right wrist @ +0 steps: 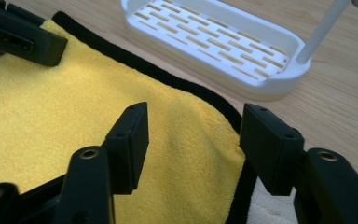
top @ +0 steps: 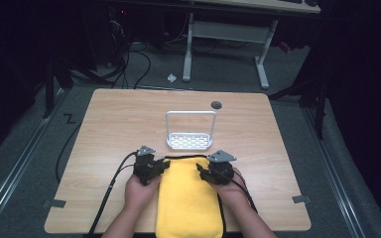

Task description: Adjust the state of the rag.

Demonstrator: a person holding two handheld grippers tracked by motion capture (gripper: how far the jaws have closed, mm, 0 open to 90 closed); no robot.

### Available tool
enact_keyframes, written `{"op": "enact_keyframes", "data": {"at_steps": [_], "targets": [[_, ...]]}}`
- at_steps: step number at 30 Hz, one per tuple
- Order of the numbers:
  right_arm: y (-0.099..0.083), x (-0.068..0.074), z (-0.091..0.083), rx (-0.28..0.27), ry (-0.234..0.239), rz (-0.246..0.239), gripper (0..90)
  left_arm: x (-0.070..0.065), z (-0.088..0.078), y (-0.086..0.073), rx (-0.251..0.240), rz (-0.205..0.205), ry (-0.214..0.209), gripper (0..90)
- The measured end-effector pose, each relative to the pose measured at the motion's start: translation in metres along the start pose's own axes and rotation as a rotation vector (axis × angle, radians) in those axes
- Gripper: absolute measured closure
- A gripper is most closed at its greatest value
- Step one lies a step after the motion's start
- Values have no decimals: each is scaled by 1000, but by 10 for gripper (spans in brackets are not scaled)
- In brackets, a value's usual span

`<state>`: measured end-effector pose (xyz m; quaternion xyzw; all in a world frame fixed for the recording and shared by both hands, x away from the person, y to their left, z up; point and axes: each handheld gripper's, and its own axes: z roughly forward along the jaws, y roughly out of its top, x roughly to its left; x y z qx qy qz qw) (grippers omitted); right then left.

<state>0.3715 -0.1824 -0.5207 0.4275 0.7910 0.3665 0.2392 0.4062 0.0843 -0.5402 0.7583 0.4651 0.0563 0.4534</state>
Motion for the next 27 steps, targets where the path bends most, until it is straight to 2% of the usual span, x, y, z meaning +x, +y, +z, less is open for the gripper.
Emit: {"op": "enact_keyframes", "data": {"at_steps": [5, 7, 12, 16, 23, 27], "targets": [[-3, 1, 8, 60, -10, -3, 352, 0, 0, 0, 0, 1, 1, 716], [-4, 0, 10, 66, -18, -2, 351, 0, 0, 0, 0, 0, 1, 716], [-6, -3, 11, 64, -2, 16, 372, 0, 0, 0, 0, 1, 1, 714], [-7, 0, 11, 65, 12, 26, 478, 0, 0, 0, 0, 1, 1, 714], [-8, 6, 9, 52, 50, -3, 722, 0, 0, 0, 0, 1, 1, 715], [-8, 7, 10, 42, 59, -19, 783, 1, -1, 0, 1, -9, -8, 714]]}}
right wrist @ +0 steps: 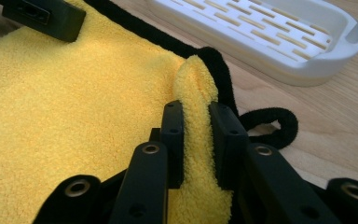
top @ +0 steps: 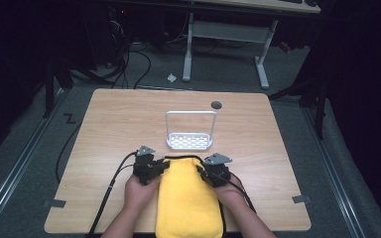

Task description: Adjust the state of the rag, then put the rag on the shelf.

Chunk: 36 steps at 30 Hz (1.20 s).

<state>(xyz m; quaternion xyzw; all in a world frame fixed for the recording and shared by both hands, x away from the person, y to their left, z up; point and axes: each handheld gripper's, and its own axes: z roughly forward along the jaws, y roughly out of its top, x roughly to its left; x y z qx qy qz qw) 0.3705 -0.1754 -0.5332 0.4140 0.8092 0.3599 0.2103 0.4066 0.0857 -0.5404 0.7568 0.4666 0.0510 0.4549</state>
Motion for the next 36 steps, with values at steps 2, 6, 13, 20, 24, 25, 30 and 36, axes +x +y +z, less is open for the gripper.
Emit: {"op": "enact_keyframes", "data": {"at_steps": [2, 6, 13, 20, 24, 25, 30, 36], "targets": [[0, -1, -1, -1, 9, 2, 796, 2, 0, 1, 2, -16, -13, 713], [1, -2, -4, -22, 14, 9, 799, 1, 0, 1, 14, -18, -8, 741], [3, -1, -14, -75, 19, 15, 798, -9, -6, 0, -40, 32, -13, 832], [5, -5, -23, -131, 21, 35, 797, -21, -17, 8, -119, 78, 2, 840], [7, -6, -28, -162, 23, 37, 797, -26, -20, 14, -135, 102, -1, 836], [8, -6, -30, -169, 20, 31, 797, -26, -21, 15, -139, 101, 0, 834], [13, -6, -39, -209, 6, 12, 797, -31, -29, 23, -173, 120, -4, 836], [24, -8, -52, -261, -20, -11, 797, -40, -40, 36, -232, 152, -5, 839]]}}
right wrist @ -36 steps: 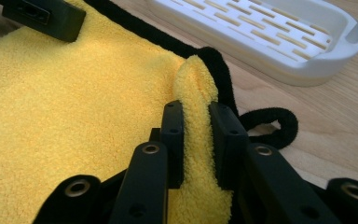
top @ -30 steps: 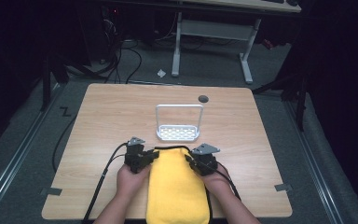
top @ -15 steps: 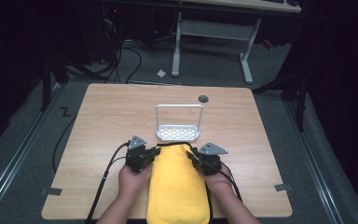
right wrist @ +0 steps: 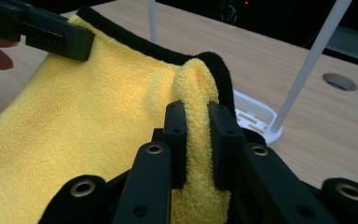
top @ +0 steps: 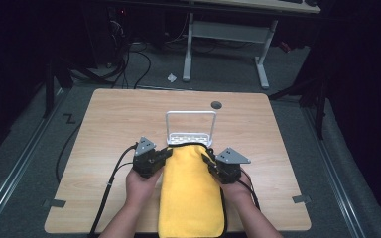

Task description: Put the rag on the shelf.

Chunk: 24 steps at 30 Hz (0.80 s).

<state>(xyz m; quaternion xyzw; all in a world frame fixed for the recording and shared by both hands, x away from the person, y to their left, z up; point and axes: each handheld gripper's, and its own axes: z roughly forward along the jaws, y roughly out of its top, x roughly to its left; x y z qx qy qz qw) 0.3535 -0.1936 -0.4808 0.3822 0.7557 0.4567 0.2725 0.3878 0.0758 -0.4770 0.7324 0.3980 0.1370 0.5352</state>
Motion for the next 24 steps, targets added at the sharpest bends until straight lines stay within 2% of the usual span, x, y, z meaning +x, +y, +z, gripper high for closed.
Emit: {"op": "enact_keyframes", "data": {"at_steps": [10, 13, 24], "targets": [[26, -9, -11, -88, -19, 3, 796, -7, -12, 33, -75, 32, 13, 839], [35, -11, -17, -116, -25, -6, 796, -10, -16, 42, -104, 55, 18, 839], [65, -14, -29, -191, -35, -29, 797, -15, -29, 74, -180, 81, 26, 840]]}}
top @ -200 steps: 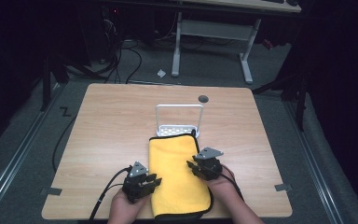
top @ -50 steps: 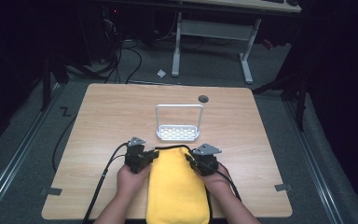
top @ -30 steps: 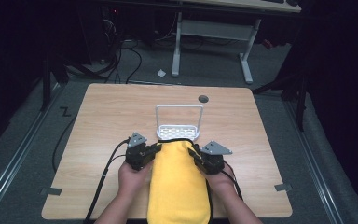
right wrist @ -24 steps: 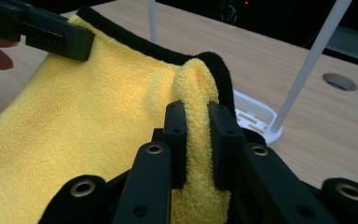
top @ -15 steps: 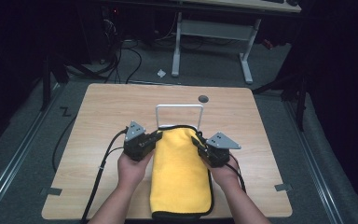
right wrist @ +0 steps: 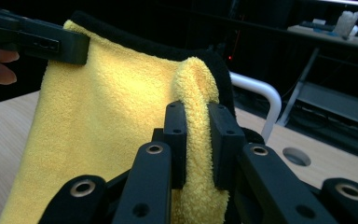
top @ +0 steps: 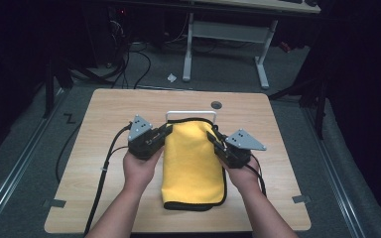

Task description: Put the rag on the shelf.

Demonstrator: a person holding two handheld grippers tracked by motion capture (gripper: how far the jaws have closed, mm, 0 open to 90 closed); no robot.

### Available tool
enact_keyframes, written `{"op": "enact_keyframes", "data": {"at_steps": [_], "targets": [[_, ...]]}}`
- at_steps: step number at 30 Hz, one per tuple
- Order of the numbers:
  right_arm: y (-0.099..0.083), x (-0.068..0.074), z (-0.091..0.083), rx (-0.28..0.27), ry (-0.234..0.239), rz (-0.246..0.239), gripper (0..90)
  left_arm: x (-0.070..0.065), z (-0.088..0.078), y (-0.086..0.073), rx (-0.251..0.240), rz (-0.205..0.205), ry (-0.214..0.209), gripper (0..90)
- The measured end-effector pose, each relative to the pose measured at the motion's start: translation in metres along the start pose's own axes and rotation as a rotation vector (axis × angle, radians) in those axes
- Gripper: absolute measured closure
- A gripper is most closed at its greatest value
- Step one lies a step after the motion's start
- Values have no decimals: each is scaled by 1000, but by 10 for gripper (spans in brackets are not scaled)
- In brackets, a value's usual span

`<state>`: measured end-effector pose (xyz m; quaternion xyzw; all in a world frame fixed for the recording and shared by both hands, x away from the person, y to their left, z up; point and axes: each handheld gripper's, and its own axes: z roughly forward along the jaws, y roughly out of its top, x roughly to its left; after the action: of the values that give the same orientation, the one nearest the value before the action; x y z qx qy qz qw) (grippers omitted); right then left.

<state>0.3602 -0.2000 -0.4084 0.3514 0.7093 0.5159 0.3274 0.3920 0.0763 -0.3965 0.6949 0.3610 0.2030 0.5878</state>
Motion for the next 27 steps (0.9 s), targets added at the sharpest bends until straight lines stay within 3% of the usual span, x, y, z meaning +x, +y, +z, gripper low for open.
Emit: {"op": "enact_keyframes", "data": {"at_steps": [14, 27], "targets": [[36, -1, -5, -88, -9, -22, 797, -1, -11, 37, -90, 20, 6, 842], [60, -7, -10, -155, -25, -32, 797, -5, -15, 70, -149, 75, 9, 844]]}}
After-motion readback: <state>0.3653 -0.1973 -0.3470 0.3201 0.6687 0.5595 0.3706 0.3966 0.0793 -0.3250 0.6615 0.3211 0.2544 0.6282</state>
